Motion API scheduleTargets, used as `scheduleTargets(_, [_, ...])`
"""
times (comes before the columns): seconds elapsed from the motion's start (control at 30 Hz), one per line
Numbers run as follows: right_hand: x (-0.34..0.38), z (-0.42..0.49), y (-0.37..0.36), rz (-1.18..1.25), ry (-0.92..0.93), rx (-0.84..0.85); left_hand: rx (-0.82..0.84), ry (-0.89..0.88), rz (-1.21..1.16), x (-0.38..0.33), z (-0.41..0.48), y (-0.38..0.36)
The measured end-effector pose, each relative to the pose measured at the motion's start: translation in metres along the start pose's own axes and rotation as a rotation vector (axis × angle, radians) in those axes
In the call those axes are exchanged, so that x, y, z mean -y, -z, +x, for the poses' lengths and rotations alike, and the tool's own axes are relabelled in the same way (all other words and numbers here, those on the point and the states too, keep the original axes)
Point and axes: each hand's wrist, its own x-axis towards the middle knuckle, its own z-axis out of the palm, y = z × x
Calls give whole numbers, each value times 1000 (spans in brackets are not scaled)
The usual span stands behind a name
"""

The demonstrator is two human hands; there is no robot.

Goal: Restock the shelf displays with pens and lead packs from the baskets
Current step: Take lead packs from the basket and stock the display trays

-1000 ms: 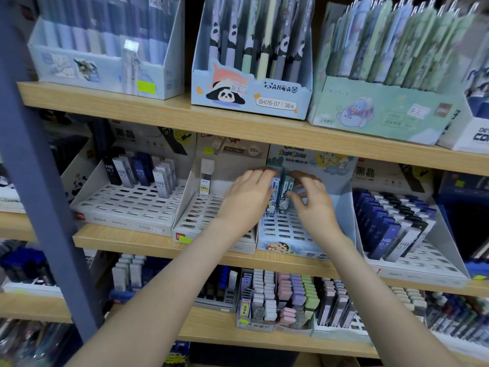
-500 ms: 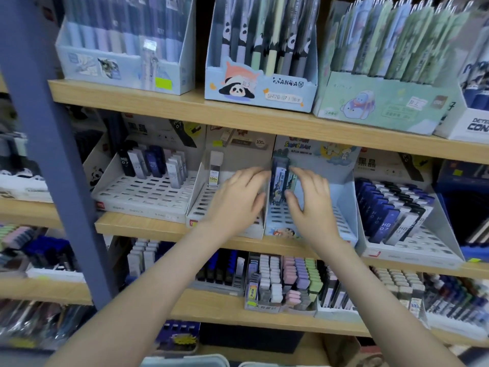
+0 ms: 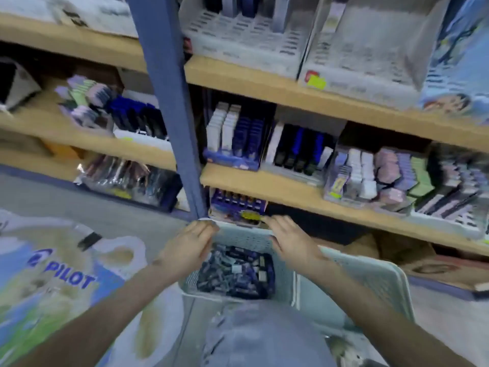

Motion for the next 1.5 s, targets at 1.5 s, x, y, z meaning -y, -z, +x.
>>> scheduleTargets(1.5, [-26,25,-245,-118,60,635,116,-189,52,29,-58,-145])
